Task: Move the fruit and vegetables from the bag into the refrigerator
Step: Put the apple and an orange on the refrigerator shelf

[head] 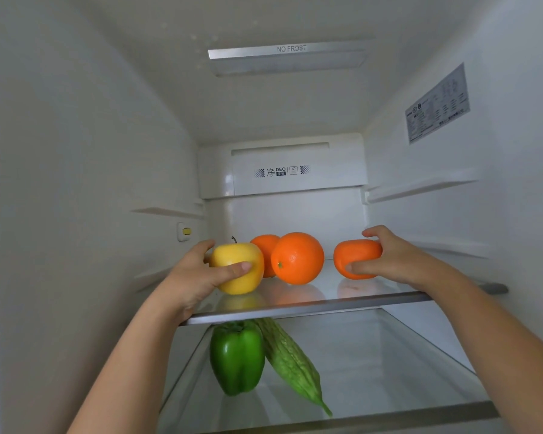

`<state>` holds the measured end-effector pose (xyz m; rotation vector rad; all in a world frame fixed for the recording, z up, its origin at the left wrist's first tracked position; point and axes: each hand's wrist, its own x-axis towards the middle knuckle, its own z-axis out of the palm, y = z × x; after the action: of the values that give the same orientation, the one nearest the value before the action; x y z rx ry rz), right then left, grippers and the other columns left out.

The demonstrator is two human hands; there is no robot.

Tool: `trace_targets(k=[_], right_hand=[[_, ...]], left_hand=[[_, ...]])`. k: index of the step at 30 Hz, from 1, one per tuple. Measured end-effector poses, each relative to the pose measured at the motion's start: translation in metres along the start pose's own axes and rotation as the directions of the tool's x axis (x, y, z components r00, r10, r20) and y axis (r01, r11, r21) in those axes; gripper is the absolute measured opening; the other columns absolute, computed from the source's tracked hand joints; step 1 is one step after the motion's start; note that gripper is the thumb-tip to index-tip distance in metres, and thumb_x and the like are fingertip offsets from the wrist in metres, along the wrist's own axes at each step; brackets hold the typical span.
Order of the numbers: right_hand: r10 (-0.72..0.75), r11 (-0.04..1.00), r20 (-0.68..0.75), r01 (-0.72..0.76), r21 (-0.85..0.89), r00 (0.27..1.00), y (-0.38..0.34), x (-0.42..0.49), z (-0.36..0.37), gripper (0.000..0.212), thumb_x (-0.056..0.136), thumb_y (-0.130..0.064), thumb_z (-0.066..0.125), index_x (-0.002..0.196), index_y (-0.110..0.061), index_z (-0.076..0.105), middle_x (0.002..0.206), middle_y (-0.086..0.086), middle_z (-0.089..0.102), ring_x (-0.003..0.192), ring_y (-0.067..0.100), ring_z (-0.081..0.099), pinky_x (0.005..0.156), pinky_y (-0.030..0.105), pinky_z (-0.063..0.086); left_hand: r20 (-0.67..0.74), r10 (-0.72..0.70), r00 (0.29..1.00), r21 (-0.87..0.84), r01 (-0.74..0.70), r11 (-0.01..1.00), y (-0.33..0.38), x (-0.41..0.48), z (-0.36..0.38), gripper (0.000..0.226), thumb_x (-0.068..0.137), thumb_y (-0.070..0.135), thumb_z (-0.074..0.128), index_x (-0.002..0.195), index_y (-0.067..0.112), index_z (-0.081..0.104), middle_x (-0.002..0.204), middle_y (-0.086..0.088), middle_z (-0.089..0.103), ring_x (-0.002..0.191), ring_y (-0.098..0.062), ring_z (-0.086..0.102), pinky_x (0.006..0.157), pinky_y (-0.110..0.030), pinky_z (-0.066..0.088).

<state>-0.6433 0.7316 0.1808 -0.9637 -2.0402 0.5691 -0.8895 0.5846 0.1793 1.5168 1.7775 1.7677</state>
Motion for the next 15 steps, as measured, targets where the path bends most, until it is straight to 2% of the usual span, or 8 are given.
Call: trace_targets(k=[3, 6, 8, 12, 15], right_hand=[[-0.028, 1.000, -0.029, 0.028, 0.006, 0.999, 0.000, -0.002, 0.000, 0.074, 0.075, -0.030, 0.073, 0.135, -0.022, 0.030, 0.133, 0.008, 0.040, 0.102, 0.019, 0.043, 0.081, 0.029, 0.036], [-0.114, 0.993, -0.125, 0.115, 0.002, 0.986, -0.004, -0.007, 0.000, 0.065, 0.078, -0.033, 0.069, 0.132, -0.021, 0.036, 0.137, 0.005, 0.042, 0.115, 0.020, 0.044, 0.087, 0.028, 0.034], [-0.213, 0.976, -0.247, 0.214, -0.023, 0.945, -0.008, -0.013, 0.001, 0.054, 0.081, -0.033, 0.065, 0.128, -0.019, 0.043, 0.134, 0.003, 0.046, 0.120, 0.016, 0.043, 0.090, 0.026, 0.032], [-0.369, 0.929, -0.398, 0.344, -0.136, 0.840, -0.019, -0.035, 0.006, 0.034, 0.087, -0.025, 0.058, 0.118, -0.015, 0.052, 0.120, -0.003, 0.053, 0.110, 0.009, 0.046, 0.087, 0.023, 0.031], [-0.462, 0.887, -0.446, 0.407, -0.217, 0.767, -0.027, -0.067, 0.022, 0.029, 0.086, -0.026, 0.056, 0.113, -0.016, 0.056, 0.109, -0.009, 0.053, 0.105, 0.013, 0.049, 0.081, 0.020, 0.033]], left_hand=[[-0.073, 0.027, 0.997, 0.084, -0.020, 0.996, 0.002, -0.005, 0.000, 0.093, 0.066, 0.035, 0.077, 0.142, 0.016, 0.027, 0.144, -0.012, 0.035, 0.122, -0.022, 0.040, 0.095, -0.034, 0.037], [-0.222, 0.178, 0.959, 0.295, -0.108, 0.949, 0.008, -0.023, 0.006, 0.088, 0.072, 0.034, 0.075, 0.143, 0.018, 0.027, 0.147, -0.009, 0.031, 0.131, -0.022, 0.034, 0.102, -0.034, 0.031], [-0.271, 0.294, 0.917, 0.374, -0.181, 0.910, 0.010, -0.040, 0.011, 0.079, 0.076, 0.035, 0.071, 0.141, 0.018, 0.029, 0.146, -0.006, 0.031, 0.131, -0.019, 0.032, 0.100, -0.027, 0.028], [-0.269, 0.508, 0.818, 0.468, -0.350, 0.811, 0.004, -0.076, 0.015, 0.051, 0.083, 0.031, 0.064, 0.129, 0.018, 0.047, 0.133, -0.002, 0.044, 0.124, -0.018, 0.040, 0.090, -0.013, 0.023], [-0.262, 0.587, 0.766, 0.516, -0.402, 0.756, 0.002, -0.105, 0.016, 0.039, 0.085, 0.041, 0.055, 0.114, 0.016, 0.060, 0.125, -0.003, 0.052, 0.116, -0.021, 0.049, 0.091, -0.024, 0.033]])
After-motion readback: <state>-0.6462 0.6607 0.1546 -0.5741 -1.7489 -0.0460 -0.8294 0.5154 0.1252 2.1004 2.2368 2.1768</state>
